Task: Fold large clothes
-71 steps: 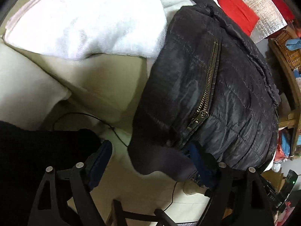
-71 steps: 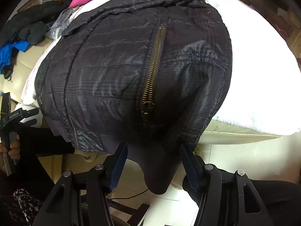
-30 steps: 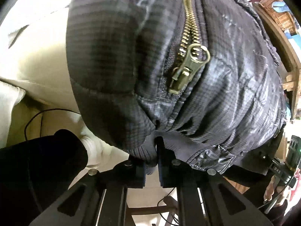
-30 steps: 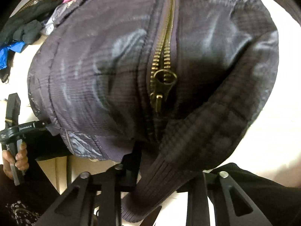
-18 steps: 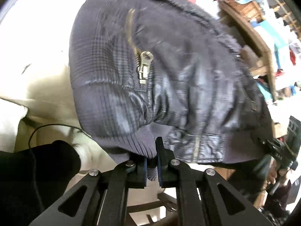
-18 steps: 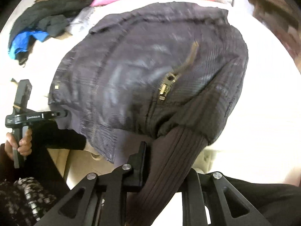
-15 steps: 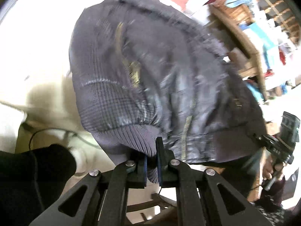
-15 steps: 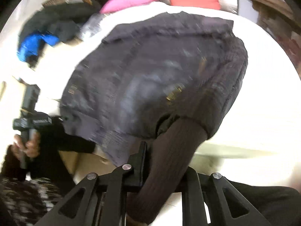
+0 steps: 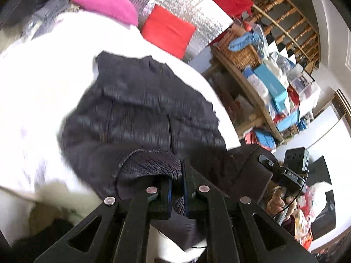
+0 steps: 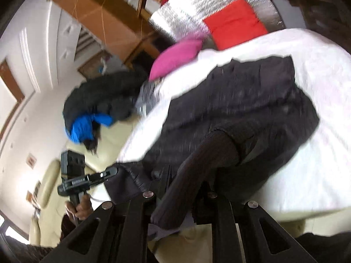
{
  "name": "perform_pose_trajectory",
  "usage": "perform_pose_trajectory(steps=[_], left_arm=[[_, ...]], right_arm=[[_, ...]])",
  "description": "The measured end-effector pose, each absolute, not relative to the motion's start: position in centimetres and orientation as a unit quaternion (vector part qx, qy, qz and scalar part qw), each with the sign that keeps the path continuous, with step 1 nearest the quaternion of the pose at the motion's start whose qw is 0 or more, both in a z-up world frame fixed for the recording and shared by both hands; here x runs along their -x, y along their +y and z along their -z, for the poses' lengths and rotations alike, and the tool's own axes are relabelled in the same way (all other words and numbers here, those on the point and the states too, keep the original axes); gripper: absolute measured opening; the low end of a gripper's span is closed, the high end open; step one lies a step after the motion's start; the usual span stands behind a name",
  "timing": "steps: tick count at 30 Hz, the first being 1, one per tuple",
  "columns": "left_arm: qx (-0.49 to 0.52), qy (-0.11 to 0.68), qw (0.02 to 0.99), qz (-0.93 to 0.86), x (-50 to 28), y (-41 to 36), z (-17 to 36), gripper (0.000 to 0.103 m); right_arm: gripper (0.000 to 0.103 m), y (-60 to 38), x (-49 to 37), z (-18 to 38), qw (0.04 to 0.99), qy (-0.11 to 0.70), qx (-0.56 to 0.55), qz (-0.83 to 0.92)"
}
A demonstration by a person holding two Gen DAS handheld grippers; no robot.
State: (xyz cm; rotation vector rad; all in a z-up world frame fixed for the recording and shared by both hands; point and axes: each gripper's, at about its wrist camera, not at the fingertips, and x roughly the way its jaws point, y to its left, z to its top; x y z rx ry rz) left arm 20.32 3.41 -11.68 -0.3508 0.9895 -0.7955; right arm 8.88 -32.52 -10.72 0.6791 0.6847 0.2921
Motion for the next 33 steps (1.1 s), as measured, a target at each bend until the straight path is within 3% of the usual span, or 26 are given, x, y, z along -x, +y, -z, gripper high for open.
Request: perform_pose_trajectory(steps=[6,14,23,26,33], left_arm=[[0.187,0.435,0.807,0.354,-27.1,1.7,8.8,0.008],[0.24,0.417,0.813,0.327,-35.7,-0.7,9.5,0.008],[0.287,0.426,0.81,0.282,-43.8,-2.2,14.3,0.008],[0.288,0.462,0.798,0.258,-45.5,-3.2,17.2,0.008],[0.288,0.443,0.804,0.275,-47.0,-3.3,15.3,0.008]], right_arm=[[0.014,-37.8,-12.8,7.7,0.892,0.269,-0.348,-0.1],[0.013,-43.3,-19.5,7.7,0.894,0.208,-0.393,-0.052],[0.013,-48.5,-28.1,13.7,0.868,0.217,-0.446,-0.002],[0.013,-48.9,-30.0,15.4,0.863,0.242,-0.443,0.01],[0.013,-49.4,-31.9,15.2,0.872,0.236,-0.427,0.027]])
